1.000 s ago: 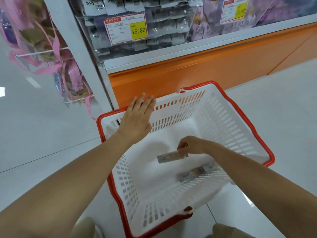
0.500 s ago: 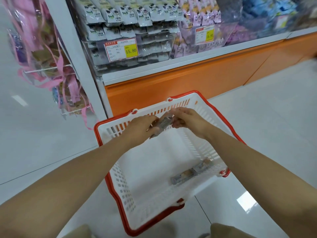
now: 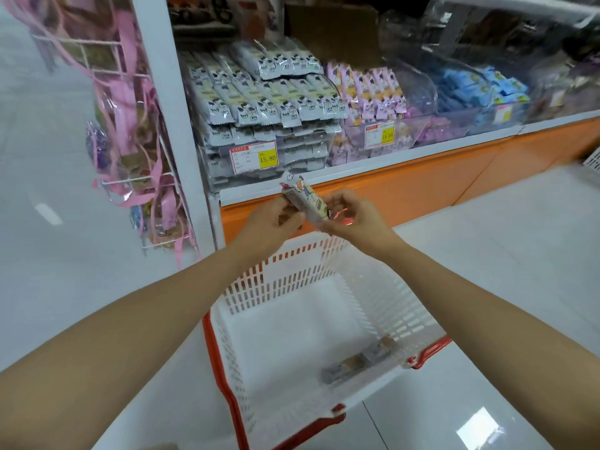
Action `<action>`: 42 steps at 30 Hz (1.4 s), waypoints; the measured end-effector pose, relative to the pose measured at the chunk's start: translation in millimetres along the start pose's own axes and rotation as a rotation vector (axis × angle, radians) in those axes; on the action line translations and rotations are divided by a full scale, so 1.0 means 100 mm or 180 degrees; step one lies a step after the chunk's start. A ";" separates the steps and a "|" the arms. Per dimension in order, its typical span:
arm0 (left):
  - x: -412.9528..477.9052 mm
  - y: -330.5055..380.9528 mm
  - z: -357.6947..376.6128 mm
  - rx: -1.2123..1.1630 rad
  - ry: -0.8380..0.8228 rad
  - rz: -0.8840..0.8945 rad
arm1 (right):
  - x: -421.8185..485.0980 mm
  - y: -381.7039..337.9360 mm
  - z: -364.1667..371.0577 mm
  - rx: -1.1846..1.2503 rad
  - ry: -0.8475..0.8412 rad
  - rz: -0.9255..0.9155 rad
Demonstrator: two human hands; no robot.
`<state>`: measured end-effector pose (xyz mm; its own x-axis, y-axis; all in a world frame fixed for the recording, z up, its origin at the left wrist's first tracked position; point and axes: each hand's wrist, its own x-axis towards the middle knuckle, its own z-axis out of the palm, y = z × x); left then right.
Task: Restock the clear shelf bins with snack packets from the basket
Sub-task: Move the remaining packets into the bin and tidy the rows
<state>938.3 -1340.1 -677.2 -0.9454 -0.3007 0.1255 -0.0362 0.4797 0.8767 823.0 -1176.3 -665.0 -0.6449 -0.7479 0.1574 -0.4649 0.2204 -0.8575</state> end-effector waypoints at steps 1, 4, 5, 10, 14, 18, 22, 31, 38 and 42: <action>-0.01 0.05 -0.07 0.0383 0.0333 0.0232 | 0.03 -0.07 -0.05 0.0058 0.0078 -0.0063; -0.01 0.19 -0.33 0.1553 0.1320 0.1376 | 0.14 -0.32 -0.22 0.0190 0.0402 -0.0296; 0.01 0.24 -0.45 0.1913 0.1610 0.1603 | 0.21 -0.43 -0.27 0.0225 0.0524 -0.0394; 0.10 0.20 -0.84 0.3158 0.1711 0.1154 | 0.59 -0.83 -0.32 0.0117 0.1061 -0.0655; 0.11 0.09 -1.01 0.3400 0.1519 0.0874 | 0.99 -1.14 -0.19 -0.0114 0.1118 -0.0689; 0.13 0.07 -1.03 0.3532 0.1547 0.0934 | 1.45 -1.34 0.00 -0.0599 0.1089 -0.0622; 0.15 0.08 -1.04 0.3474 0.1642 0.0994 | 1.83 -1.49 0.17 -0.1149 0.1179 -0.0598; 0.15 0.07 -1.12 0.3371 0.1499 0.0998 | 2.28 -1.51 0.44 -0.1999 0.1065 -0.0559; 0.16 0.06 -1.11 0.3383 0.1451 0.0974 | 2.13 -1.45 0.35 -0.1696 0.0838 -0.0743; 0.14 0.05 -1.05 0.3277 0.1657 0.1099 | 1.72 -1.39 0.19 -0.1009 0.0820 -0.1181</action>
<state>958.9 -1428.6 -622.7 -0.7207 -0.2096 0.6608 -0.2726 0.9621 0.0079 788.2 -1347.9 -528.6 -0.5122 -0.6425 0.5700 -0.8235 0.1787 -0.5385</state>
